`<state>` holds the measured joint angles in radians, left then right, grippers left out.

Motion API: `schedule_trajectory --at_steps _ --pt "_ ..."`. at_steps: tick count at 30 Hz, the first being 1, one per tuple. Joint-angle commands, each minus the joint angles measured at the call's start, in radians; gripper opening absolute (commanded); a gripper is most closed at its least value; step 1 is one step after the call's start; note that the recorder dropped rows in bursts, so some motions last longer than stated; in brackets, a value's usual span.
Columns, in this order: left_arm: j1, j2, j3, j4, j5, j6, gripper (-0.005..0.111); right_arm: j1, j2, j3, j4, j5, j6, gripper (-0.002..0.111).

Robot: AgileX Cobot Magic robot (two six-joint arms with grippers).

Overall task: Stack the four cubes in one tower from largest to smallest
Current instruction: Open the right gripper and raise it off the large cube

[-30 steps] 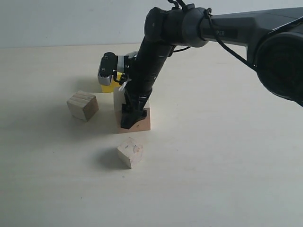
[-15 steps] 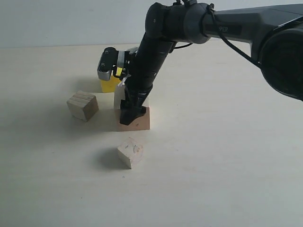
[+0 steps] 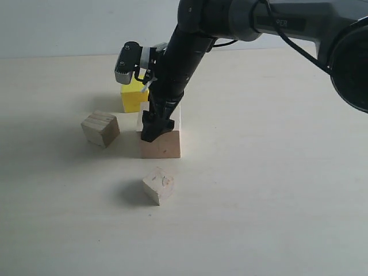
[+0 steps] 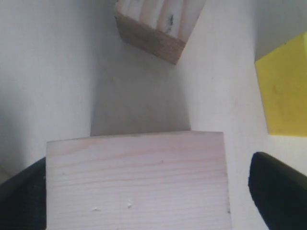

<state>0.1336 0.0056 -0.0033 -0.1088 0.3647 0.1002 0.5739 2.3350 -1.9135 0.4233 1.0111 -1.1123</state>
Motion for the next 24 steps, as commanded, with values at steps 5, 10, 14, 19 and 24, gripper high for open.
schedule_trajectory --at_steps 5,10,14,19,24 --pt "-0.007 -0.006 0.003 0.002 -0.01 0.0 0.0 0.0 -0.019 0.002 -0.005 0.013 -0.002 0.104" --pt "-0.007 -0.006 0.003 0.002 -0.01 0.0 0.0 0.0 -0.035 0.002 -0.005 0.016 -0.002 0.104" --pt "-0.007 -0.006 0.003 0.002 -0.01 0.0 0.0 0.0 -0.046 0.002 0.018 0.027 -0.002 0.104" --pt "-0.007 -0.006 0.003 0.002 -0.01 0.0 0.0 0.0 -0.069 0.002 0.025 0.027 -0.002 0.104" --pt "-0.007 -0.006 0.003 0.002 -0.01 0.0 0.0 0.0 -0.108 0.002 0.021 -0.005 -0.002 0.104"
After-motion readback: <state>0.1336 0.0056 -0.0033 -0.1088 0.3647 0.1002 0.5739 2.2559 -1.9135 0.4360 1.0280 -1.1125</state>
